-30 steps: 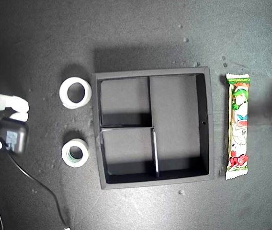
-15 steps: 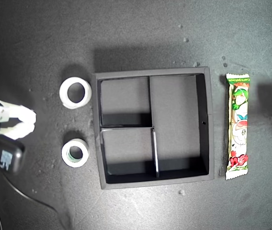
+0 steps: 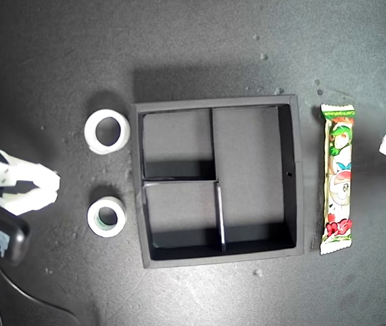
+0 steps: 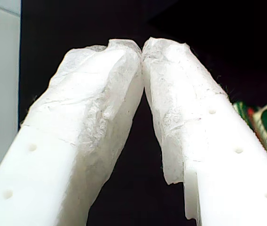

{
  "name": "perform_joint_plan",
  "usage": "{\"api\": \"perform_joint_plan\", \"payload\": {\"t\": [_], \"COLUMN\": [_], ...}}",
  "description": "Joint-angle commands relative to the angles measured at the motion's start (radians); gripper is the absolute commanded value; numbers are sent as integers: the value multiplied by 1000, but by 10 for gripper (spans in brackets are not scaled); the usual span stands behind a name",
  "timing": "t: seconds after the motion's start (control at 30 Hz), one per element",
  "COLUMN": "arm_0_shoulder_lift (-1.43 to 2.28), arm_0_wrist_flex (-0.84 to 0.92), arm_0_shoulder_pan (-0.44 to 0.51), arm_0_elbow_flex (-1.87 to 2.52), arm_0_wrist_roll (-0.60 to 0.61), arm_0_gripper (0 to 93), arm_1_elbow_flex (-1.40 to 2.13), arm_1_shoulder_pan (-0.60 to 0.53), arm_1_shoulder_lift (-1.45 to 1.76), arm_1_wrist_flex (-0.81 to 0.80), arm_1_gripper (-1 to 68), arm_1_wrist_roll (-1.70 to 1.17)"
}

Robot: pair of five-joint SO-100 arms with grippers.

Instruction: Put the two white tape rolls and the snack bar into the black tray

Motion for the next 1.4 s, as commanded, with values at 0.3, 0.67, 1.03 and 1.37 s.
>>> {"api": "perform_joint_plan", "payload": {"t": [0.3, 0.67, 1.03, 1.37], "arm_0_shoulder_lift": [-156, -942, -1410, -1410], "arm_0_wrist_flex": [-58, -169, -115, -101], "arm_0_shoulder_pan": [-92, -100, -141, -216], "arm_0_elbow_flex": [-209, -699, -983, -963], "arm_0_wrist_roll": [253, 422, 456, 482], "arm_0_gripper": [127, 155, 155, 161], "arm_1_elbow_flex": [-201, -1017, -1397, -1335], "arm_1_shoulder_pan": [-52, -201, -298, -304], "arm_1_shoulder_lift": [-9, -1086, -1514, -1516], "arm_1_wrist_flex": [199, 331, 706, 723], "arm_1_gripper": [150, 188, 138, 172], "arm_1_wrist_roll": [-35, -143, -163, -167]}}
